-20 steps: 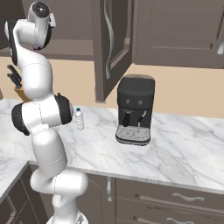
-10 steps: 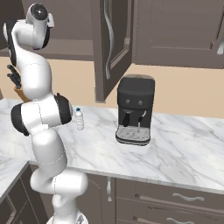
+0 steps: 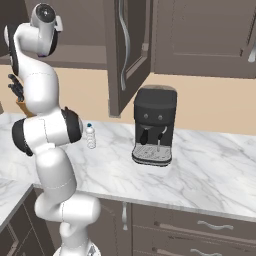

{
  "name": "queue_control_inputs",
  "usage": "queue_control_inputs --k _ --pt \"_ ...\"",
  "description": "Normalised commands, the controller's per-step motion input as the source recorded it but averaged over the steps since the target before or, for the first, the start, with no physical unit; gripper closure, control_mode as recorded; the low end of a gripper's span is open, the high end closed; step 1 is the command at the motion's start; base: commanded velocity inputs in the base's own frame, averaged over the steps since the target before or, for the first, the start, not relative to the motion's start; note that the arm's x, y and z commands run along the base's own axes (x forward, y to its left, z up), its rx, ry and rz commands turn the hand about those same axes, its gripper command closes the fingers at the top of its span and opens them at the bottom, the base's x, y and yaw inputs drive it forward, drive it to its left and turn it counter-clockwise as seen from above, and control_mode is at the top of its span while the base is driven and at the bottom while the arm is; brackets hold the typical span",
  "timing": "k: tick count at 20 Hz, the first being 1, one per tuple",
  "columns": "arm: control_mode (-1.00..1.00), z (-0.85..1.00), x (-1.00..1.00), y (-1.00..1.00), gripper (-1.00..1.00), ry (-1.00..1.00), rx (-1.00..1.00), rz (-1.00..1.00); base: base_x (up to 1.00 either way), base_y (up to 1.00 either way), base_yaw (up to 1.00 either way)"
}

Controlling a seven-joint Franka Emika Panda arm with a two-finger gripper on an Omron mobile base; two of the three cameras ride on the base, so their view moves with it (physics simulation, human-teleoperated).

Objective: Stack two cans on top of the other two cans in the cabinet.

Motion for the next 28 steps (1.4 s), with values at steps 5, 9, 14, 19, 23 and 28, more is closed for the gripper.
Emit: queue_control_inputs --k 5,9,14,19,23,28 --pt "-1.00 -0.22 0.00 0.00 1.00 0.00 0.00 0.00 0.00 0.00 0.00" --pt "-1.00 -0.22 0.04 0.00 1.00 0.00 0.00 0.00 0.00 0.00 0.00" --pt "-1.00 -0.20 0.06 0.00 -1.00 0.00 0.00 0.00 0.00 0.00 0.00" --pt "-1.00 -0.09 0.03 0.00 -1.00 0.00 0.00 0.00 0.00 0.00 0.00" --pt "-1.00 -0.04 -0.05 0.00 -1.00 0.00 0.00 0.00 0.00 0.00 0.00" --pt "-1.00 -0.09 -0.22 -0.02 -1.00 0.00 0.00 0.00 0.00 0.00 0.00"
